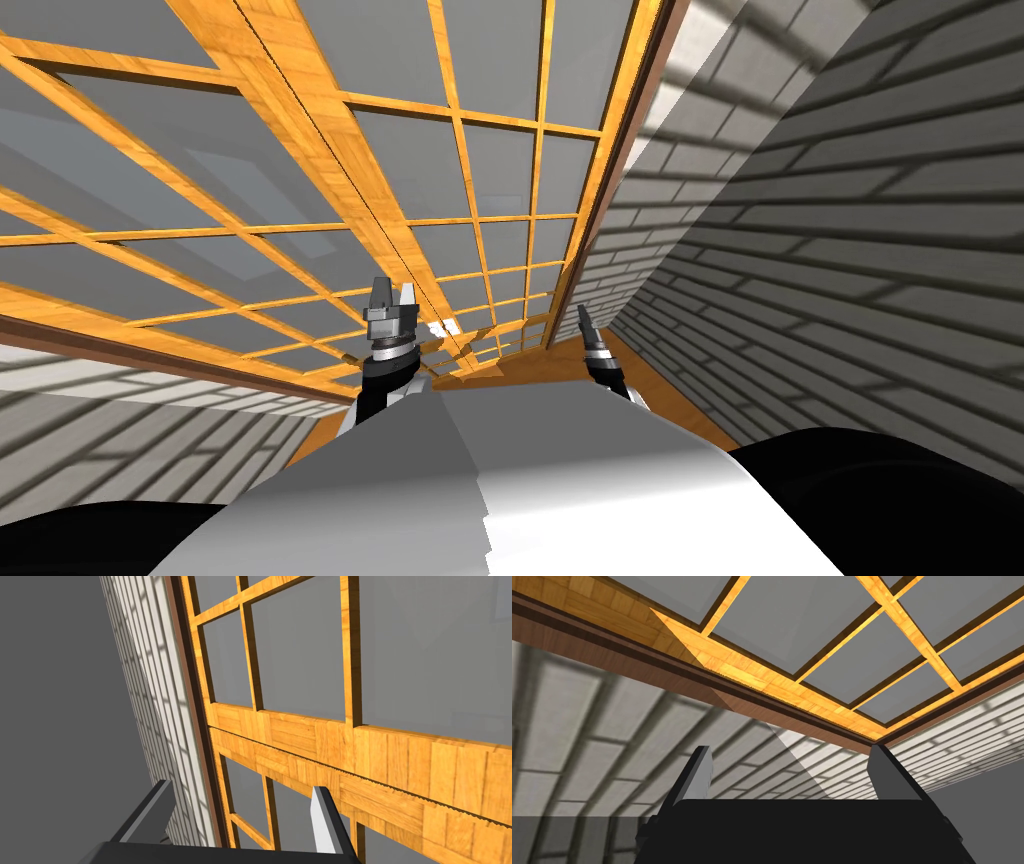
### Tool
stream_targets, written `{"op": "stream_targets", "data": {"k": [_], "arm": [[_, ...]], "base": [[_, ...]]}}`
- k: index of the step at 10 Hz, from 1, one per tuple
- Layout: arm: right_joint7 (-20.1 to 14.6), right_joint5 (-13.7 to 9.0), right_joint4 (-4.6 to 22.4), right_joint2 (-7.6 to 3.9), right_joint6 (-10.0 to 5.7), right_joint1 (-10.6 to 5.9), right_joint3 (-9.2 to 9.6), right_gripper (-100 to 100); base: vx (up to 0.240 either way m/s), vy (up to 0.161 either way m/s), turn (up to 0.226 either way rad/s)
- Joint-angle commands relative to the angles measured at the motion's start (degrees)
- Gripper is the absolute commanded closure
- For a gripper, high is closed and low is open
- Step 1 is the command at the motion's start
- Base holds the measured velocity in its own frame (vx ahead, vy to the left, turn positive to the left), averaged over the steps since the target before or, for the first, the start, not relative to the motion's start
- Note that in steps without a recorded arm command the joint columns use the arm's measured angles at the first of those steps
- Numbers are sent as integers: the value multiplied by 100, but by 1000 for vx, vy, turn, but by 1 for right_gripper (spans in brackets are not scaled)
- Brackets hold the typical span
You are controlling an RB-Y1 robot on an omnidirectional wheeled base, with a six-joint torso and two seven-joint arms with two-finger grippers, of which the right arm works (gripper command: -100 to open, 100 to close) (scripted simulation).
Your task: Push the door open
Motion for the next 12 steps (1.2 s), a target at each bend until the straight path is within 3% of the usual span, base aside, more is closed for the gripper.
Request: {"op": "stream_targets", "data": {"k": [1, 12], "arm": [[166, -14, 122, -18, -56, 17, -20, -100], [1280, -131, 968, -107, -364, 116, -189, -100]], "base": [[21, -41, 58], [10, -15, 79]]}}
